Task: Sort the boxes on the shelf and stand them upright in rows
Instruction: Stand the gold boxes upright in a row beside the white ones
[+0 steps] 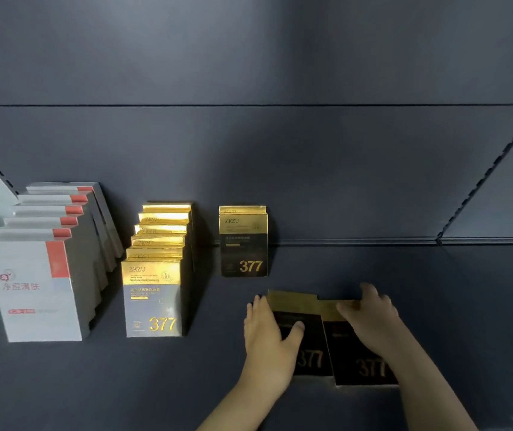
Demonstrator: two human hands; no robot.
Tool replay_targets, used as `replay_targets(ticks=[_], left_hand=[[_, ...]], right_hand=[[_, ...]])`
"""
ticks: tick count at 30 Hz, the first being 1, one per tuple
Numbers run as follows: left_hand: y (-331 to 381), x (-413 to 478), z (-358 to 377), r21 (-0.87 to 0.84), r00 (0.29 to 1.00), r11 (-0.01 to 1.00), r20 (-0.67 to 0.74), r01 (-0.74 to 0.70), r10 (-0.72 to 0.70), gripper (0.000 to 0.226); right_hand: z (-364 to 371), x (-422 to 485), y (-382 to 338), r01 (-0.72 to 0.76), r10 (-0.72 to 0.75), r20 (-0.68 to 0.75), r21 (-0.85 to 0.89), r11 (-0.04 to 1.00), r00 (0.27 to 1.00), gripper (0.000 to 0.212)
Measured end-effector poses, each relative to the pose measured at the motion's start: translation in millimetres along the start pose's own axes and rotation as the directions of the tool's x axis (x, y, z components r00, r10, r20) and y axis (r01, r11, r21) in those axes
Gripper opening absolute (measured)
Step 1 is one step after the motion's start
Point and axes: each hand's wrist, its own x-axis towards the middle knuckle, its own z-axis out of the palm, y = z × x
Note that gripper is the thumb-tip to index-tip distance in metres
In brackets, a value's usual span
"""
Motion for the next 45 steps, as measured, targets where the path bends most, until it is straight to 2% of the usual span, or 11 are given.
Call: replay_targets(ticks=[3,8,13,17,20,24,28,31,37,41,45], left_hand=[[-0.4,-0.8,-10.3,-0.274,0.998,0.96,-0.039,-0.055,0.046,0.053],[-11.2,13.7,-39.5,-0.483,0.993,0.869,-0.106,-0.101,0.057,0.062],[-16.0,32.8,-59.8,-0.401,0.965,0.902,-0.256,-0.159,0.056,0.054],[-22.7,50.8,-62.7,-0.326,0.953,0.929,-0.294,-0.176,0.077,0.062],[-13.9,60.1,-67.7,-0.278,0.938,0.939,-0.332,-0.201,0.103,0.056],[-16.7,72.4,-69.7,-0.323,0.923,0.924,-0.378,-0.205,0.072,0.052],[-22.9,70.8,-68.0,-0.554,0.964,0.819,-0.267,-0.15,-0.005,0.065],[-24.0,76.2,-69.6,-0.584,0.981,0.797,-0.188,-0.155,0.053,0.066],[-27.6,84.5,-70.5,-0.535,0.974,0.818,-0.183,-0.211,0.132,0.038],[-28.7,85.7,-72.9,-0.588,0.975,0.779,-0.171,-0.218,0.145,0.051],[-33.1,87.9,-74.8,-0.598,0.976,0.772,-0.148,-0.215,0.157,0.068]], right_hand=[[-3.5,5.1,9.0,0.063,-0.066,0.002,0.225,0.972,0.998,0.07],[3.2,7.4,17.2,0.046,-0.083,0.045,0.531,0.846,0.996,0.026],[17.4,6.3,4.9,-0.006,-0.224,0.119,0.893,0.45,0.967,0.034],[29.4,8.7,-17.1,0.097,-0.337,0.017,0.943,0.319,0.941,0.031],[43.7,11.7,-43.5,0.17,-0.441,-0.005,0.926,0.336,0.898,0.03],[74.0,26.7,-72.2,0.215,-0.314,-0.058,0.842,0.495,0.948,0.029],[97.7,34.6,-84.9,0.23,-0.297,-0.057,0.773,0.591,0.953,0.037],[106.2,35.3,-90.9,0.229,-0.379,0.019,0.769,0.597,0.925,0.044],[107.8,46.0,-94.9,0.216,-0.409,0.063,0.771,0.599,0.91,0.069],[107.9,55.3,-97.3,0.291,-0.451,0.034,0.72,0.63,0.892,0.065],[105.5,62.8,-99.6,0.354,-0.495,0.015,0.681,0.641,0.869,0.079]])
